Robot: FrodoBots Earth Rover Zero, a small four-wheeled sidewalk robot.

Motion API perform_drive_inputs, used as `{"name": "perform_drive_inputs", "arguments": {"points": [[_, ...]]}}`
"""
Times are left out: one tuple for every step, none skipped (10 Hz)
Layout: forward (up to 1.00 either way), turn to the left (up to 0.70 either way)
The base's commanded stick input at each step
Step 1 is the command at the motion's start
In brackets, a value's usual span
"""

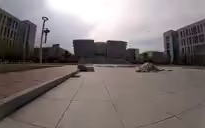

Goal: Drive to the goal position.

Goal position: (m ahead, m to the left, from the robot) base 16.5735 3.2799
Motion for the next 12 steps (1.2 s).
{"name": "perform_drive_inputs", "arguments": {"points": [[1.00,0.00],[1.00,0.00],[1.00,0.00],[1.00,0.00],[1.00,0.00],[1.00,0.00],[1.00,0.00],[1.00,0.00],[1.00,0.00],[1.00,0.00],[1.00,0.00],[1.00,0.00]]}}
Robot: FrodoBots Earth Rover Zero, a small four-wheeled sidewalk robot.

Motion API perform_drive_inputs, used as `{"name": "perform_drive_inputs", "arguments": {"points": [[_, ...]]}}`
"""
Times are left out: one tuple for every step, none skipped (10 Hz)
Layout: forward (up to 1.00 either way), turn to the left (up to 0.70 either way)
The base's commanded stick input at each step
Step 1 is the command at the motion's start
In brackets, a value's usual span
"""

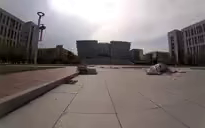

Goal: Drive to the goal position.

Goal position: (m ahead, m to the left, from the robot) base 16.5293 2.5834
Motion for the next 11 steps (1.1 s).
{"name": "perform_drive_inputs", "arguments": {"points": [[1.00,0.00],[1.00,0.00],[1.00,0.00],[1.00,0.00],[1.00,0.00],[1.00,0.00],[1.00,0.00],[1.00,0.00],[1.00,0.00],[1.00,0.00],[1.00,0.00]]}}
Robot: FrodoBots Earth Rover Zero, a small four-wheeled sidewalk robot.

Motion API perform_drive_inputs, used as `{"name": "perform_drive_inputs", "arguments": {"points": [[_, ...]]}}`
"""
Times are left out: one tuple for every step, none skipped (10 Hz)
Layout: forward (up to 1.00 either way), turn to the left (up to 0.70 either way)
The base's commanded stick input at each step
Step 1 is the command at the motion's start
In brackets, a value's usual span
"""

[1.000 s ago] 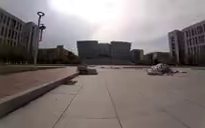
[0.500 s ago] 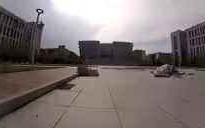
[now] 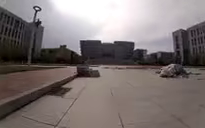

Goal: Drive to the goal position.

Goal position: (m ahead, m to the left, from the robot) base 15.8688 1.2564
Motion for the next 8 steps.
{"name": "perform_drive_inputs", "arguments": {"points": [[1.00,0.00],[1.00,-0.27],[1.00,-0.27],[1.00,-0.27],[1.00,-0.27],[1.00,-0.27],[1.00,-0.27],[1.00,-0.27]]}}
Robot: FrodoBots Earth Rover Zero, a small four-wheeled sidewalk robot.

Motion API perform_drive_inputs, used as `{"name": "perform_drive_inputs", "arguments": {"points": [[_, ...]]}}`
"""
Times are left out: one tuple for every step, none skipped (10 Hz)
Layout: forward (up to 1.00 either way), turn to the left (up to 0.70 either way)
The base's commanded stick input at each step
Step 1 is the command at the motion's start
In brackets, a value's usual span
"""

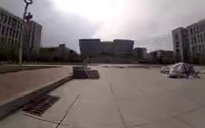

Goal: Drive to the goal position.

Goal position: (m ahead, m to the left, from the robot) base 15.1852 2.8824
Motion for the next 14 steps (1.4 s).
{"name": "perform_drive_inputs", "arguments": {"points": [[1.00,-0.27],[1.00,-0.27],[1.00,-0.27],[1.00,-0.27],[1.00,-0.27],[1.00,-0.27],[1.00,-0.27],[1.00,-0.27],[1.00,-0.27],[1.00,-0.27],[1.00,-0.27],[1.00,-0.27],[1.00,-0.27],[1.00,-0.27]]}}
